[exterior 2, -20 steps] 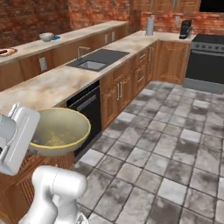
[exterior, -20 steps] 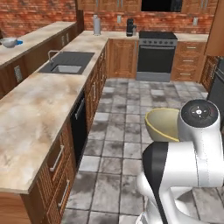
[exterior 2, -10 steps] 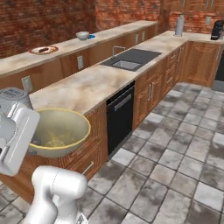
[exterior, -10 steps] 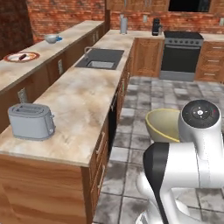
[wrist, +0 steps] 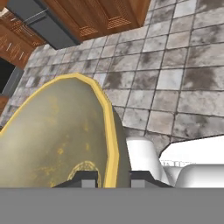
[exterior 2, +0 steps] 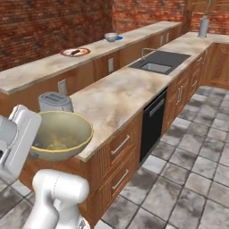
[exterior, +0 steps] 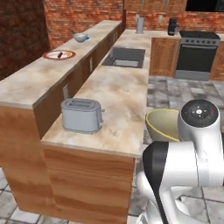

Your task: Take the smaller bowl and place it next to the appetizer plate on the dining counter , and place the larger bowl next to the plate with cooked food.

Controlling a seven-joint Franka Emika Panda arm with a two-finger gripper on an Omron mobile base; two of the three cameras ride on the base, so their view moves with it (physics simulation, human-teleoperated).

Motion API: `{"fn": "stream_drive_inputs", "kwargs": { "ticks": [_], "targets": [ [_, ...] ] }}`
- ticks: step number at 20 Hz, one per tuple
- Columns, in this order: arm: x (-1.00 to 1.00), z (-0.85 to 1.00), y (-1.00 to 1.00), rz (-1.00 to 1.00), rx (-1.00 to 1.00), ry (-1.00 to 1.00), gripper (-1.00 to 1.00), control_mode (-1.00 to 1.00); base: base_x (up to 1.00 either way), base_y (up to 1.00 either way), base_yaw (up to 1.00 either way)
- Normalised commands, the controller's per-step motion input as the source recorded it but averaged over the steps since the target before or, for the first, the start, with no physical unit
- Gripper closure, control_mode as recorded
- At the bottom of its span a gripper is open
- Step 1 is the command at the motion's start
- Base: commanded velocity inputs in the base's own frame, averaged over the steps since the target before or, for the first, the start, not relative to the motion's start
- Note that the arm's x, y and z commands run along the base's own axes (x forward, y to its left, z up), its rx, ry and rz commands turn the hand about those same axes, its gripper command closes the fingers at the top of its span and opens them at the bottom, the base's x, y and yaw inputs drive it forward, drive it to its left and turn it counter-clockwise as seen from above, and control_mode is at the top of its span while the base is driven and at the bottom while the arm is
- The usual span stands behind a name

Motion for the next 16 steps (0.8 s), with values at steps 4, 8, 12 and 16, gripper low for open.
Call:
{"fn": "stream_drive_inputs", "kwargs": {
  "ticks": [4,8,12,16],
  "targets": [
    [0.00,0.00,0.00,0.00,0.00,0.00,1.00,1.00,-0.10,0.92,0.00],
    [0.00,0.00,0.00,0.00,0.00,0.00,1.00,1.00,0.00,0.87,0.00],
    [0.00,0.00,0.00,0.00,0.00,0.00,1.00,1.00,0.01,0.98,-0.02],
    [0.00,0.00,0.00,0.00,0.00,0.00,1.00,1.00,0.03,1.00,-0.11]
  ]
}}
